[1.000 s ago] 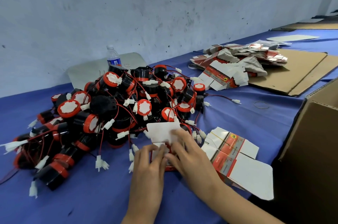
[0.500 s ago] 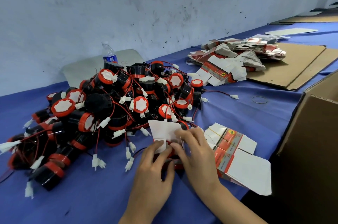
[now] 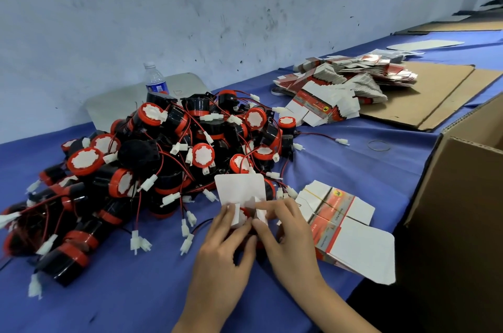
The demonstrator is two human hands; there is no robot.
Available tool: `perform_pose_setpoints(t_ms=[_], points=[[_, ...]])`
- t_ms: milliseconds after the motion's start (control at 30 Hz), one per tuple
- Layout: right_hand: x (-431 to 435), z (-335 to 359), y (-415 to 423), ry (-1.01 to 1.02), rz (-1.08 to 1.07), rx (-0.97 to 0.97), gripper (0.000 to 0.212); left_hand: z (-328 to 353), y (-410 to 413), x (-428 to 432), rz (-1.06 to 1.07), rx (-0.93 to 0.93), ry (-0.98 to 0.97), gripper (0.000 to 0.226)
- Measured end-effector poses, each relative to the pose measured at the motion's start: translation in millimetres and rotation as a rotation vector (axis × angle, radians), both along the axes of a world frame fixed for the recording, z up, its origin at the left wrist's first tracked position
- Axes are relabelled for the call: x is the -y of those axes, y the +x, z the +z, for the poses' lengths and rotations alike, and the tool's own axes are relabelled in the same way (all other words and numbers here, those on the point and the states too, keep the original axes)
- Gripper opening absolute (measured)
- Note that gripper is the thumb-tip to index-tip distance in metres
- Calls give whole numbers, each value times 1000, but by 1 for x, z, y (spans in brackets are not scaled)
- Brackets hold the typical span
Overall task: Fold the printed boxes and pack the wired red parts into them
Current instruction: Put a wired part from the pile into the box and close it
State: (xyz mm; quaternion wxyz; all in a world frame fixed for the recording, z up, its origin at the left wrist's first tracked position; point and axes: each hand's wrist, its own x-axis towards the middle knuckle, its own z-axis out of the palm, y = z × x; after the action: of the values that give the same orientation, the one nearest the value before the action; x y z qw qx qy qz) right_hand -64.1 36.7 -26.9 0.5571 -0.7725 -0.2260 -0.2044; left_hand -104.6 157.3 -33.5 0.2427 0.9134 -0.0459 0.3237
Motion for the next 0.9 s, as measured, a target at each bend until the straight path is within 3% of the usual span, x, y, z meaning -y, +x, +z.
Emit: perform_pose_setpoints(t_ms=[167, 367, 533, 767, 900], points=[[-2, 5, 3, -107, 6, -5, 24, 1, -2, 0, -51, -7, -52, 66], [-4, 8, 7, -296, 4, 13, 32, 2, 0, -4, -45, -48, -154, 64], [-5, 13, 11, -305, 16, -38, 37, 7, -3, -3, -40, -64, -182, 83], [9, 22, 18, -283, 247, -153, 28, 5, 1, -2, 3, -119, -128, 63], [18, 13, 13, -234, 214, -97, 27, 4, 1, -1, 18, -184, -31, 53]])
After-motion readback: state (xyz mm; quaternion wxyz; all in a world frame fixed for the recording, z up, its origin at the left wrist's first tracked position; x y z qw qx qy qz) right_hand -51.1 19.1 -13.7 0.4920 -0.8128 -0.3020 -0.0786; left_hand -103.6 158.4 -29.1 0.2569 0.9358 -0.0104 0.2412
